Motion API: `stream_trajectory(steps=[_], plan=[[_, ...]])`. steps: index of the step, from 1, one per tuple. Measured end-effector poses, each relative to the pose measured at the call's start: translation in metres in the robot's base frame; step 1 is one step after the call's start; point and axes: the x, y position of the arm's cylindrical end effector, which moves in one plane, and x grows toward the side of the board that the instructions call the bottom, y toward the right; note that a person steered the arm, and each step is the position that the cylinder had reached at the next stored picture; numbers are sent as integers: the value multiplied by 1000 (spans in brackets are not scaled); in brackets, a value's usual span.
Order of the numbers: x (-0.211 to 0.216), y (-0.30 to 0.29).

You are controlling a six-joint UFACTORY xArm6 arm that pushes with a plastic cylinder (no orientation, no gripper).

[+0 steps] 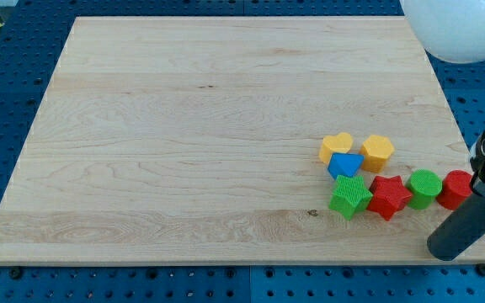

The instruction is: Slightly touch the blue cube with your arm

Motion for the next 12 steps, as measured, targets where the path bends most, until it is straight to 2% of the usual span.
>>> stream_trajectory(steps=[2,5,7,12], plan=[[0,28],[0,39],[-4,124],[-20,129]])
